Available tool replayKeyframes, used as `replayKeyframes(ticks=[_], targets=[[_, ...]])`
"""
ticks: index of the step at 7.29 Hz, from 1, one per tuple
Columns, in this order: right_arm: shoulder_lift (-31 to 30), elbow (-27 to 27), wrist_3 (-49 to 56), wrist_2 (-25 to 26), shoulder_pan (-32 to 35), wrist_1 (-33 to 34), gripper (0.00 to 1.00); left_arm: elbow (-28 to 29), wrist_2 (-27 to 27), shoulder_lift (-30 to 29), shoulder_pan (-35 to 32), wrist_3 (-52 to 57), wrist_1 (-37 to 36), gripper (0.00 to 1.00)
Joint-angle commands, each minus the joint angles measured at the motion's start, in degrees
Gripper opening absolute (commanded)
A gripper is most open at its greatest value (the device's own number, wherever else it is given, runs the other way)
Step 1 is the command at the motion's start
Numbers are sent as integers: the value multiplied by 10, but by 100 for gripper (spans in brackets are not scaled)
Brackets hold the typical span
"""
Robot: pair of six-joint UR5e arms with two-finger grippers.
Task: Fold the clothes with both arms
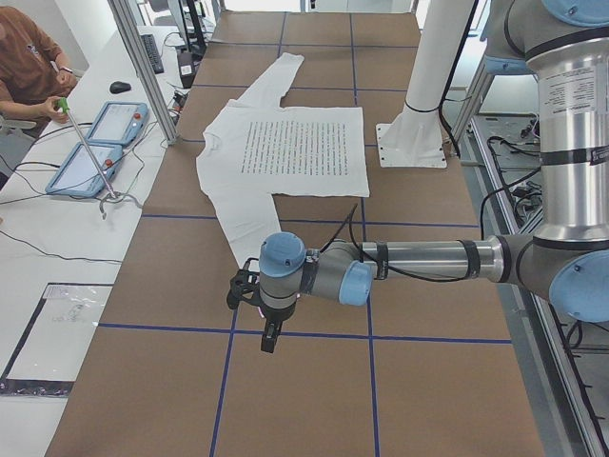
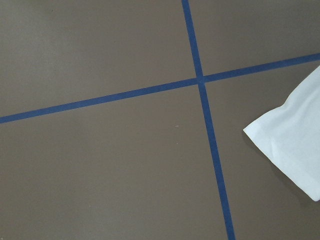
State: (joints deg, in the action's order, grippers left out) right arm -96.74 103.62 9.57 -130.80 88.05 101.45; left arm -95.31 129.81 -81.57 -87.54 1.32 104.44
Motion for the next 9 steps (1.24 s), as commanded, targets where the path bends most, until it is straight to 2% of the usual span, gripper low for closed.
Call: replayKeyframes(ticks=[1, 4, 5, 6, 7, 8, 9], targets=[[13, -1, 1, 22, 0, -1, 100, 0, 0, -1, 0, 0, 5, 100], [30, -1, -3, 17, -1, -3, 100, -7, 1, -23, 0, 0, 8, 100], [36, -22, -4, 11, -2, -42, 100, -2, 4, -38, 2, -2, 9, 100], [30, -58, -12, -40, -8, -132, 100, 11, 4, -63, 5, -3, 12, 100], [33, -96, -51, -61, -43, -205, 100, 35, 14, -68, 9, -4, 37, 100], [41, -128, -142, -59, -78, -296, 100, 66, 14, -68, 9, -5, 107, 100], [46, -160, -275, -41, -122, -386, 100, 81, 13, -68, 9, -5, 141, 100]])
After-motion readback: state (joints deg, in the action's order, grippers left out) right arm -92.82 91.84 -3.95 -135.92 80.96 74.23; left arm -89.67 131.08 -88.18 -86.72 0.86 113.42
